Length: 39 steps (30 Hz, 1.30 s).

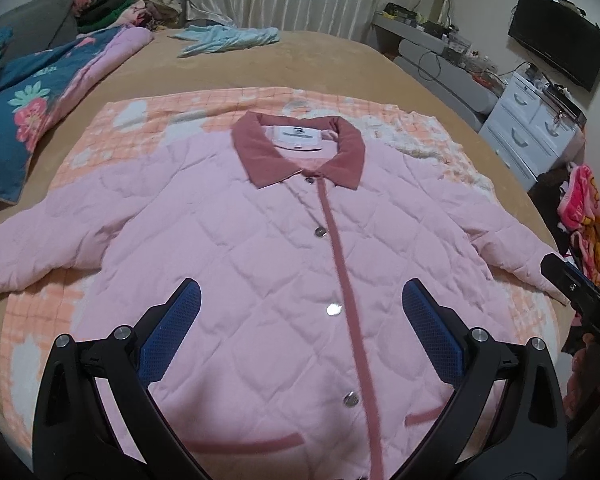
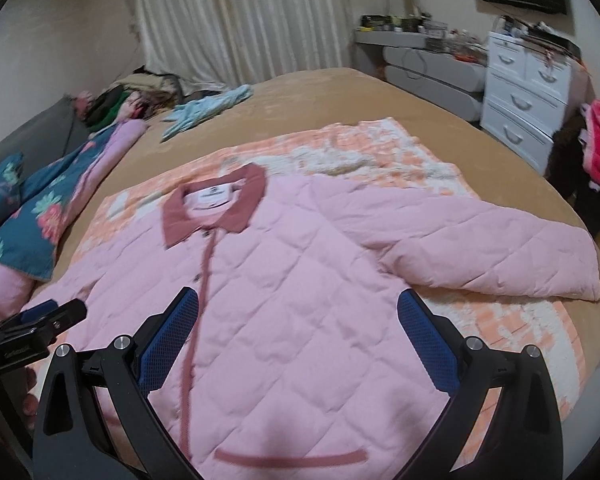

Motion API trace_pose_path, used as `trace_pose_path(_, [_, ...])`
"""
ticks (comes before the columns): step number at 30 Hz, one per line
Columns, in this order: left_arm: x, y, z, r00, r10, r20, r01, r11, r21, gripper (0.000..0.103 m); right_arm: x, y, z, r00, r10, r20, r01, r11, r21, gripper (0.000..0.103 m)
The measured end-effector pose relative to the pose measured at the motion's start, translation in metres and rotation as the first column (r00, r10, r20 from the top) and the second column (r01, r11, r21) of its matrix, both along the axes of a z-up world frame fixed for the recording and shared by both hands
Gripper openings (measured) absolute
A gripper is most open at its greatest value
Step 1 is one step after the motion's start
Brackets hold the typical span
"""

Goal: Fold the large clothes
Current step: 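Move the right tool toward the jacket sleeve beside the right tool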

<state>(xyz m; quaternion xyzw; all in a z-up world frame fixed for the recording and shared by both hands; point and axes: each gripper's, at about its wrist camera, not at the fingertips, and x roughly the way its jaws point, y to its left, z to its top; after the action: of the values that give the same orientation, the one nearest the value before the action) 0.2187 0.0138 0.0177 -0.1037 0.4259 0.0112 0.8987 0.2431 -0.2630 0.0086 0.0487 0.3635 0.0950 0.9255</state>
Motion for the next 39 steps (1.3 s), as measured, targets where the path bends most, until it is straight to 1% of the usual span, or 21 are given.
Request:
trace_pose_path(2, [0.008, -0.005, -0.001, 1.000, -0.009, -0.005, 0.009, 1.000, 0.001, 0.095, 0.010, -0.012, -0.002, 0.999, -0.035, -0.004, 0.035, 0.999, 0.004, 0.099])
trace_pose_path(5, [0.024, -0.016, -0.004, 1.000, -0.026, -0.006, 0.026, 0.999, 0.026, 0.095, 0.022, -0.027, -0.004, 0.997, -0.075, -0.002, 0.075, 0.997, 0.003, 0.099])
trace_pose_path(7, [0.032, -0.022, -0.008, 0.999, -0.039, -0.009, 0.040, 0.999, 0.019, 0.095, 0.030, -0.041, -0.008, 0.994, -0.106, -0.010, 0.106, 0.994, 0.018, 0.099])
trace_pose_path(11, [0.052, -0.035, -0.017, 0.998, -0.062, -0.024, 0.062, 0.998, 0.031, 0.095, 0.043, -0.067, -0.015, 0.985, -0.171, -0.019, 0.172, 0.985, 0.035, 0.099])
trace_pose_path(13, [0.060, -0.040, -0.021, 0.997, -0.066, -0.028, 0.067, 0.997, 0.034, 0.095, 0.050, -0.083, -0.021, 0.976, -0.214, -0.032, 0.215, 0.976, 0.042, 0.099])
trace_pose_path(17, [0.077, -0.052, -0.030, 0.995, -0.097, -0.034, 0.098, 0.995, 0.010, 0.095, 0.059, -0.110, -0.032, 0.957, -0.284, -0.052, 0.287, 0.956, 0.054, 0.099])
trace_pose_path(20, [0.088, -0.060, -0.036, 0.993, -0.109, -0.041, 0.109, 0.994, 0.011, 0.095, 0.065, -0.134, -0.041, 0.940, -0.336, -0.065, 0.340, 0.938, 0.065, 0.099])
trace_pose_path(29, [0.118, -0.086, -0.051, 0.990, -0.128, -0.058, 0.129, 0.991, 0.020, 0.095, 0.075, -0.198, -0.068, 0.877, -0.467, -0.109, 0.477, 0.874, 0.091, 0.099])
trace_pose_path(34, [0.136, -0.096, -0.061, 0.988, -0.134, -0.072, 0.134, 0.991, 0.002, 0.095, 0.076, -0.236, -0.086, 0.826, -0.544, -0.146, 0.560, 0.822, 0.106, 0.099])
trace_pose_path(37, [0.144, -0.102, -0.068, 0.987, -0.137, -0.081, 0.139, 0.990, 0.012, 0.095, 0.075, -0.262, -0.100, 0.787, -0.589, -0.184, 0.614, 0.777, 0.137, 0.099])
trace_pose_path(39, [0.149, -0.106, -0.074, 0.988, -0.121, -0.092, 0.125, 0.992, 0.036, 0.095, 0.074, -0.276, -0.107, 0.757, -0.624, -0.195, 0.651, 0.746, 0.140, 0.099])
